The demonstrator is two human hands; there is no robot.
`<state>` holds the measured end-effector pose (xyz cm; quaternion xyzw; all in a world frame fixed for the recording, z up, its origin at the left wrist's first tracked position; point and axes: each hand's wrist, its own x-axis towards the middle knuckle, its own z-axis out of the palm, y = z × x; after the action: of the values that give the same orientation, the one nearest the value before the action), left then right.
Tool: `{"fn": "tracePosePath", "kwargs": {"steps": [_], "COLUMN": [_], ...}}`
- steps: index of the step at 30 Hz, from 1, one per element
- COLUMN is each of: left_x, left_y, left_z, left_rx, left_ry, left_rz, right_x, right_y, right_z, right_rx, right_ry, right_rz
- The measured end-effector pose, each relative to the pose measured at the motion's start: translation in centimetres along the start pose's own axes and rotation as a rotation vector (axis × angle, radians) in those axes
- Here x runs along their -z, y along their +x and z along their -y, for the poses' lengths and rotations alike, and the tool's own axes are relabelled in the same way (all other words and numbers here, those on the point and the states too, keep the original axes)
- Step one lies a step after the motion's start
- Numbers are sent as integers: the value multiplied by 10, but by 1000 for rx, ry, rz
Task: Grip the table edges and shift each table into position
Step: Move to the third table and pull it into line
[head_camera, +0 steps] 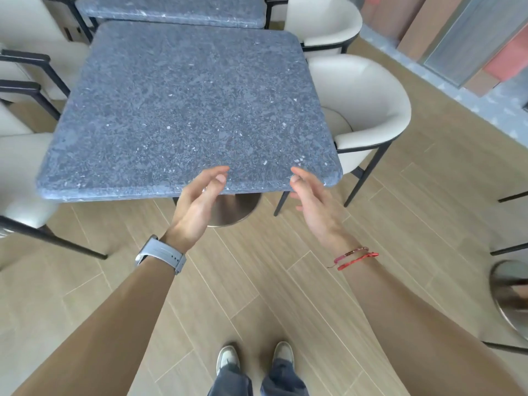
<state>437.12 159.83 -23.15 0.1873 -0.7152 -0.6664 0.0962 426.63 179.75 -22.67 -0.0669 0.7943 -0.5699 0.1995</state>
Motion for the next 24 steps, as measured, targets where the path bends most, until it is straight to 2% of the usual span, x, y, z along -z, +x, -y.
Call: {"fn": "tracePosePath", "kwargs": {"steps": [9, 18, 24], "left_x": [1, 4, 8], "left_y": [85, 156, 195], "left_z": [73, 148, 170], "left_rx": [47, 12, -114], "left_ry": [365, 736, 857], "left_rz": [-81, -158, -179], "right_x": [-26, -51, -67], "right_y": [88, 182, 217], "right_z": [-61, -118, -130], "right_rx": [11, 221, 302], "right_ry": [-156, -558, -738], "right_rz": [53, -67, -89]}}
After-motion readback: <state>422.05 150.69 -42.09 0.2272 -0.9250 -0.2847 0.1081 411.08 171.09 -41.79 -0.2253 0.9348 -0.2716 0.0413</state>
